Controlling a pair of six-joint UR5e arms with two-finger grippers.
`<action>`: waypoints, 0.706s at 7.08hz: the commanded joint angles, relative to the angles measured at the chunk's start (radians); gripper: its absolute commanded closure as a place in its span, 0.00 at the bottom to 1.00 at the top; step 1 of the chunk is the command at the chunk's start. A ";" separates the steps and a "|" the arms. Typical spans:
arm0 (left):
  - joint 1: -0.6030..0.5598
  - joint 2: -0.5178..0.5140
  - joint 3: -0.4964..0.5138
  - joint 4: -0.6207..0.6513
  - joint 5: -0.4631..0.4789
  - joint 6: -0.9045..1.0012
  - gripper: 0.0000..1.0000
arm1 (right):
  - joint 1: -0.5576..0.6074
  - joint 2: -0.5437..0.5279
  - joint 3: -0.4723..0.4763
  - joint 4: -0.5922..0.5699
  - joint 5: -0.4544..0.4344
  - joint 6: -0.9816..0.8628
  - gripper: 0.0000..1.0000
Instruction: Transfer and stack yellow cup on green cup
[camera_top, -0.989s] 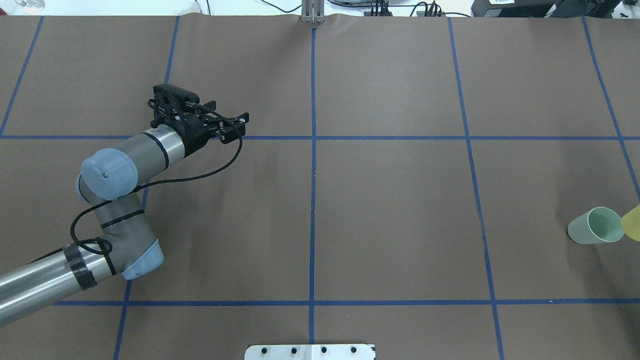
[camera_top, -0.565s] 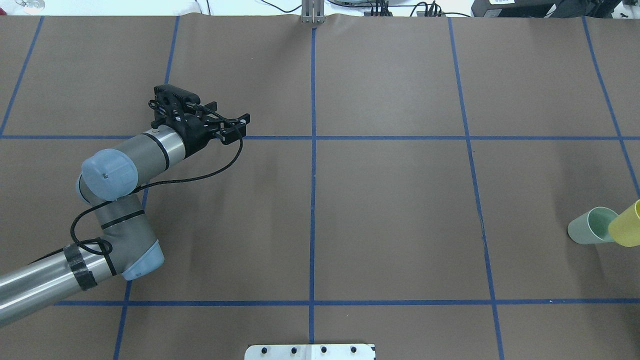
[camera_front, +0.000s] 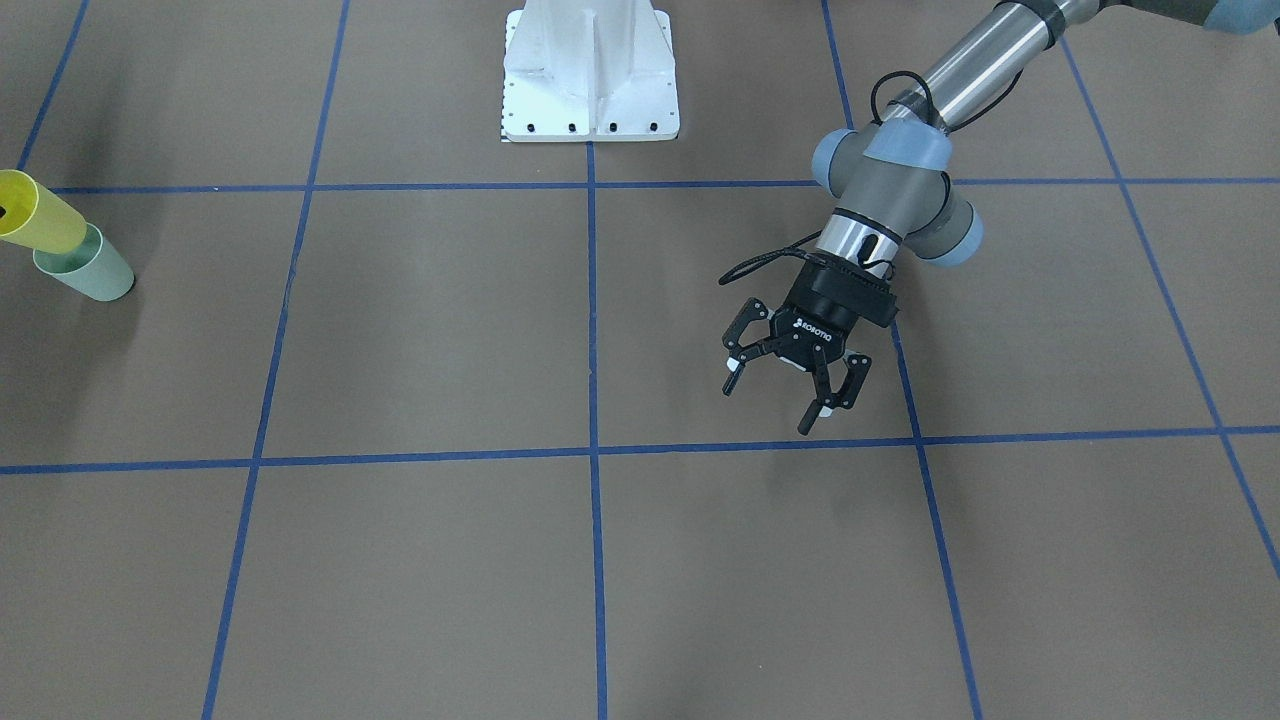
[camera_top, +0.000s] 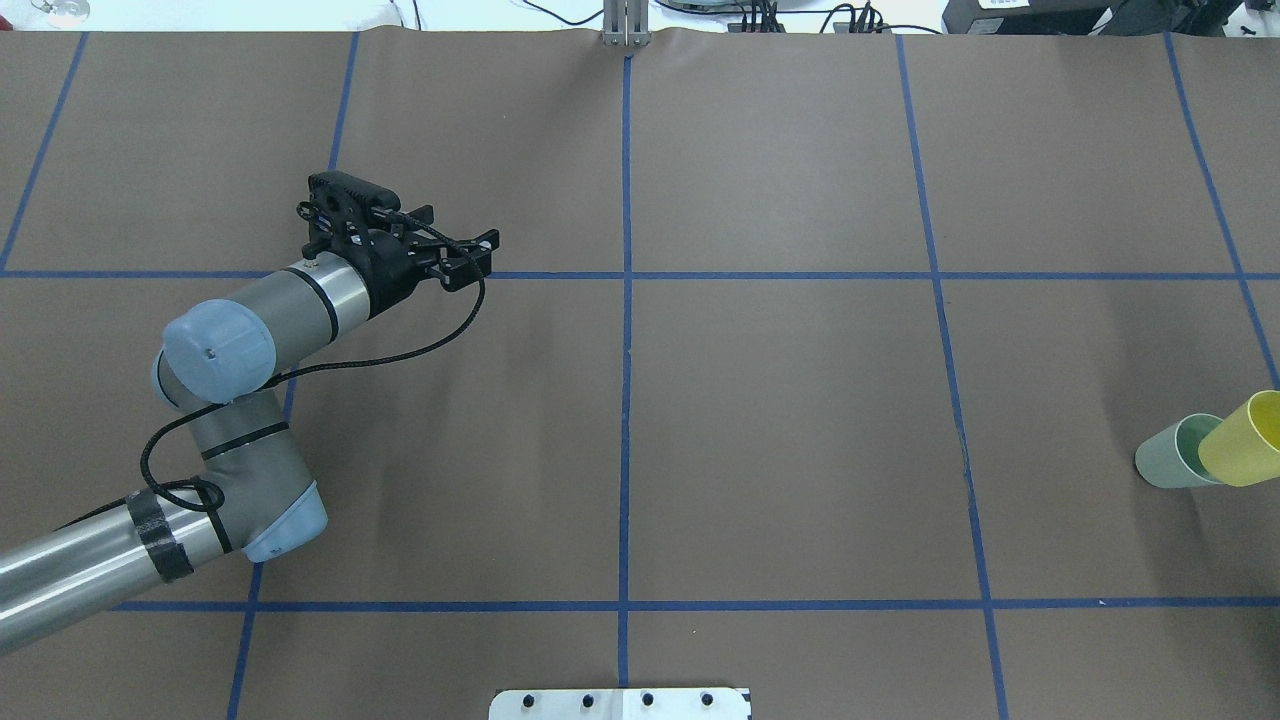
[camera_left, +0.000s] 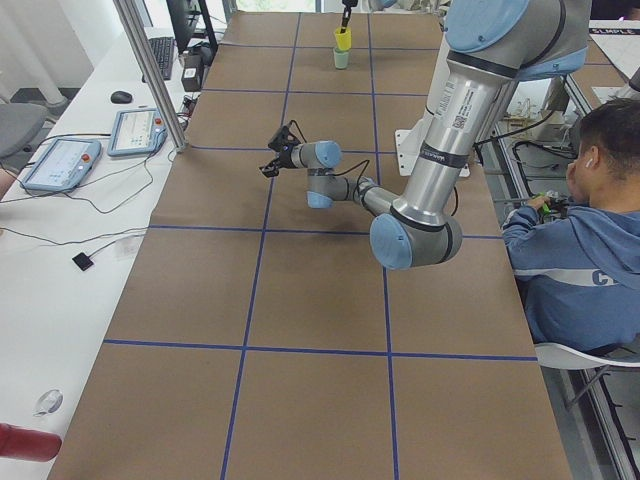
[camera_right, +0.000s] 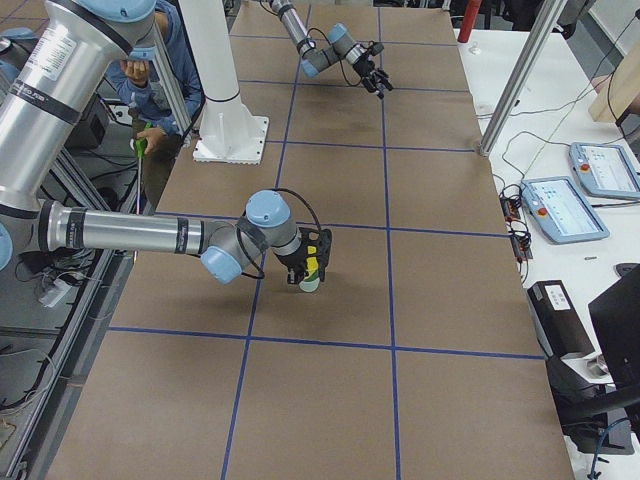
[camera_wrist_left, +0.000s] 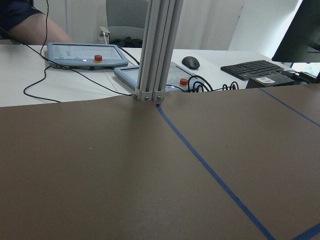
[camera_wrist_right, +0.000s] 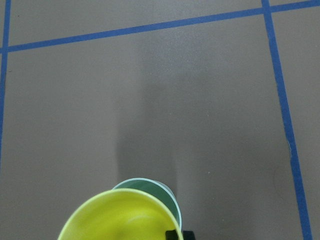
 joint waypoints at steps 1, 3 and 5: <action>0.002 -0.001 0.002 0.000 0.000 0.000 0.00 | -0.003 0.014 -0.012 0.001 0.000 -0.002 1.00; 0.002 -0.001 0.000 0.000 0.002 0.000 0.00 | -0.008 0.023 -0.023 0.001 0.001 -0.002 1.00; 0.002 -0.001 0.000 -0.002 0.002 0.000 0.00 | -0.009 0.026 -0.028 0.001 0.003 -0.002 0.95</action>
